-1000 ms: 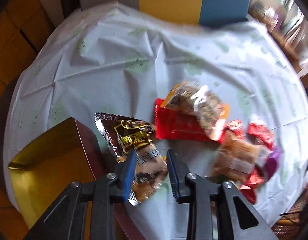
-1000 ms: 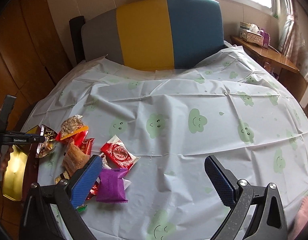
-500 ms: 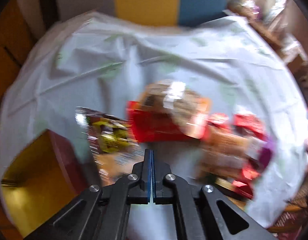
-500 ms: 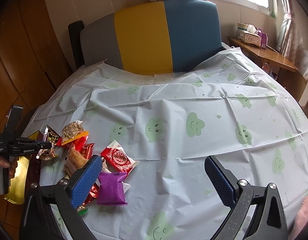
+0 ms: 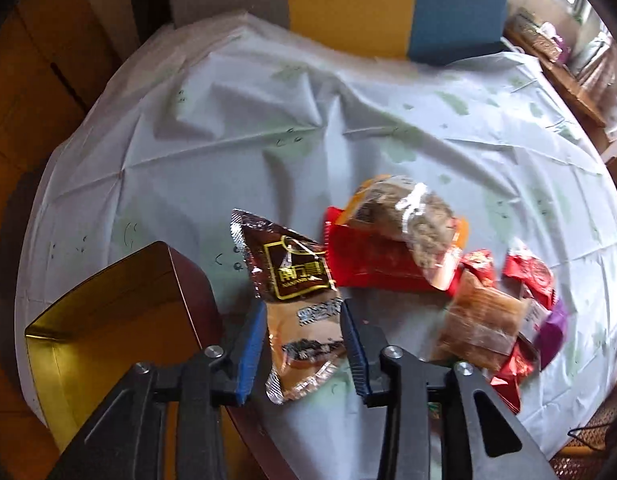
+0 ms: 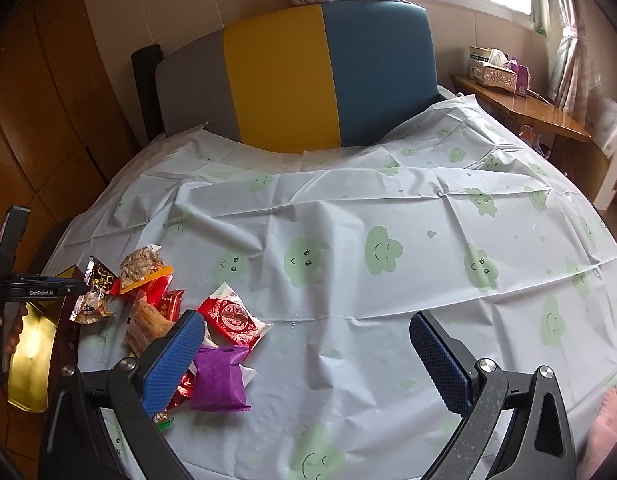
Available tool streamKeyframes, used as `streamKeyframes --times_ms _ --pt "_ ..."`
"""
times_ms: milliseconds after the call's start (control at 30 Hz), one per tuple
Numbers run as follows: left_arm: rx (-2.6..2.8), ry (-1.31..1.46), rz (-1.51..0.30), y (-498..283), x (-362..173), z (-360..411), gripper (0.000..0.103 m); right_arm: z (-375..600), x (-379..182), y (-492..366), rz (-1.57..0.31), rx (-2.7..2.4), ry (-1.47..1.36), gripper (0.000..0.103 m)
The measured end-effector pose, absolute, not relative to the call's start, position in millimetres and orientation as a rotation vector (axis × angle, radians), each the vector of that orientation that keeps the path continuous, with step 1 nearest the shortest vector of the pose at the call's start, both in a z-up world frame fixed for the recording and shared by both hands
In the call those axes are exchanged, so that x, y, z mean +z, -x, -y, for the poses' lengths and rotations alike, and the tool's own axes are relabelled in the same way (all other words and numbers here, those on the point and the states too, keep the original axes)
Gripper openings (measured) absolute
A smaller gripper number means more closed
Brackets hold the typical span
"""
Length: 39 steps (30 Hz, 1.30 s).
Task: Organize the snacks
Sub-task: 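Reach the left tool to the brown-gold wafer pack and close on it, then drop the wafer pack into the tin with left tool while right tool grasps cracker pack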
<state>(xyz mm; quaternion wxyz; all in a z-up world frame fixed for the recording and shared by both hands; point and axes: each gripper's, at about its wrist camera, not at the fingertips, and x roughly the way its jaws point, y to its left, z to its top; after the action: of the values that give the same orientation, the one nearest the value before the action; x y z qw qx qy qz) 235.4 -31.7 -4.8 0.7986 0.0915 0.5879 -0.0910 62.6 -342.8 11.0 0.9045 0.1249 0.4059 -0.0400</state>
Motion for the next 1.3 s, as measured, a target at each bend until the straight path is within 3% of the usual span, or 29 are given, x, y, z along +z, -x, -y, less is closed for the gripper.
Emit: streamKeyframes --times_ms 33,100,167,533,567,667,700,767,867,1300 --pt "-0.188 -0.187 -1.28 -240.4 -8.0 29.6 0.042 342.7 11.2 -62.7 -0.839 -0.082 -0.26 0.103" --pt "-0.184 -0.159 -1.307 -244.9 -14.9 26.0 0.057 342.8 11.2 -63.0 -0.841 -0.081 -0.262 0.103" --pt "-0.184 -0.151 -1.315 -249.0 -17.7 25.8 0.061 342.5 11.1 -63.0 -0.842 -0.079 -0.264 0.103" --pt "-0.163 -0.244 -1.338 -275.4 -60.1 47.8 0.061 337.6 8.8 -65.5 -0.859 -0.067 -0.251 0.103" --pt "-0.16 -0.251 -1.334 -275.6 -63.9 47.7 0.06 335.9 8.3 -65.8 -0.863 -0.061 -0.245 0.103" --pt "-0.164 -0.305 -1.305 -268.5 -71.5 51.3 0.037 327.3 7.6 -66.5 -0.867 -0.011 -0.235 0.102" --pt "-0.165 -0.324 -1.287 -265.0 -71.6 52.7 0.034 322.9 7.6 -66.7 -0.867 0.022 -0.235 0.099" --pt "-0.17 -0.342 -1.266 -259.6 -71.4 54.7 0.031 311.8 5.4 -68.5 -0.883 0.101 -0.239 0.076" --pt "-0.192 -0.319 -1.252 -249.3 -70.2 53.2 0.029 284.6 -2.5 -71.1 -0.935 0.222 -0.193 0.05" --pt "-0.28 -0.191 -1.215 -215.5 -54.0 32.4 0.028 173.5 -40.2 -68.4 -1.099 0.53 0.064 0.048"
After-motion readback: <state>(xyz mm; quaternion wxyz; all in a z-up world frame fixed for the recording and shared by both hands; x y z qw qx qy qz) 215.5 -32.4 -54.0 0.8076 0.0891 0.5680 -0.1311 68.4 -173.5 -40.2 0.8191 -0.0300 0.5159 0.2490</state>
